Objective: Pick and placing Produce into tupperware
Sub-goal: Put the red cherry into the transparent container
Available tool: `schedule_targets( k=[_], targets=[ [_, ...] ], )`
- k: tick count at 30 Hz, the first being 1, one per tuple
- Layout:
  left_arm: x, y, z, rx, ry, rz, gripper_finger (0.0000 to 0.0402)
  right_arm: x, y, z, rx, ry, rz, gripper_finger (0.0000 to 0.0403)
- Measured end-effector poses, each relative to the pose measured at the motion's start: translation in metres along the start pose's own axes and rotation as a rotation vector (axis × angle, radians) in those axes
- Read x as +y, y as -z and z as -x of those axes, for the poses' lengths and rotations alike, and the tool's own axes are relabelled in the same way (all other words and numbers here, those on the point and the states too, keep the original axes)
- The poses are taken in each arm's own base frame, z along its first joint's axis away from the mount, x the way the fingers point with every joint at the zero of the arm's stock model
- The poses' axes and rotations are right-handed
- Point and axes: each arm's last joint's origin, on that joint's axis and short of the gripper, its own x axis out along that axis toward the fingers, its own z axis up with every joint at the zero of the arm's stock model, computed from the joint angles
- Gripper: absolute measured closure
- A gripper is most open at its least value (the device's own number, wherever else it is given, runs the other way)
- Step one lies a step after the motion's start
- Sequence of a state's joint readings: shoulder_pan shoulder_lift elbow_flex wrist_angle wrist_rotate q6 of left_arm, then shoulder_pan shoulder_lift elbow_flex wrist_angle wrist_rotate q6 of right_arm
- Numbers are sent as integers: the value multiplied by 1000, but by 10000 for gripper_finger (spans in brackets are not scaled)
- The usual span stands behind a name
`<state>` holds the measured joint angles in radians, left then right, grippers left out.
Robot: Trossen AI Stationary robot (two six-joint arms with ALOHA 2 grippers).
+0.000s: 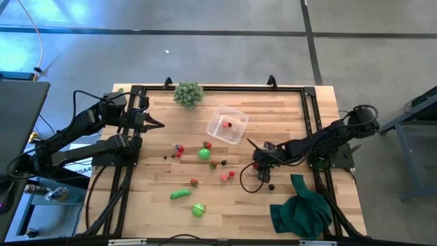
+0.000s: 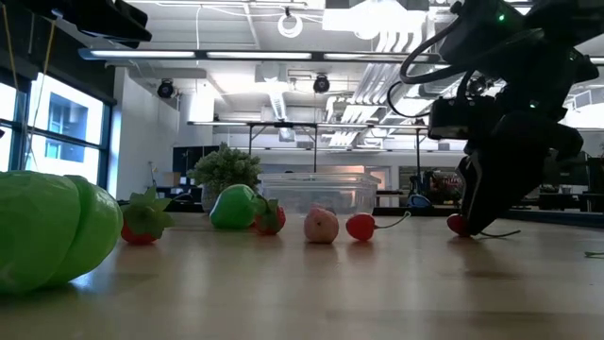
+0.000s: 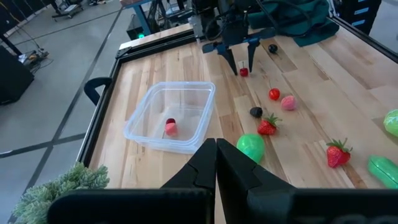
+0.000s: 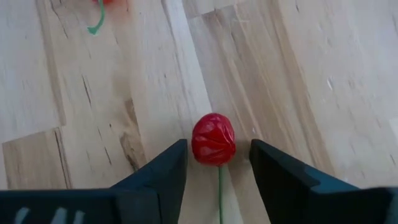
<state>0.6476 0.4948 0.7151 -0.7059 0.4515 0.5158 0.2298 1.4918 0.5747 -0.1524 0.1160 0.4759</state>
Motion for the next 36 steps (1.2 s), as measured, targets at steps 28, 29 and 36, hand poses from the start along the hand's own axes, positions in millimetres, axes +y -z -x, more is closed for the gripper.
schedule_targets(
  k=[28,29,36],
  targets=[
    [0,0,0,0,0,0,399,1,-1,0,-8,-19,-25,298],
    [0,0,0,0,0,0,399,1,-1,0,-8,-18,-25,298],
    [0,0,0,0,0,0,399,1,-1,0,-7,-20,-46,327]
  ],
)
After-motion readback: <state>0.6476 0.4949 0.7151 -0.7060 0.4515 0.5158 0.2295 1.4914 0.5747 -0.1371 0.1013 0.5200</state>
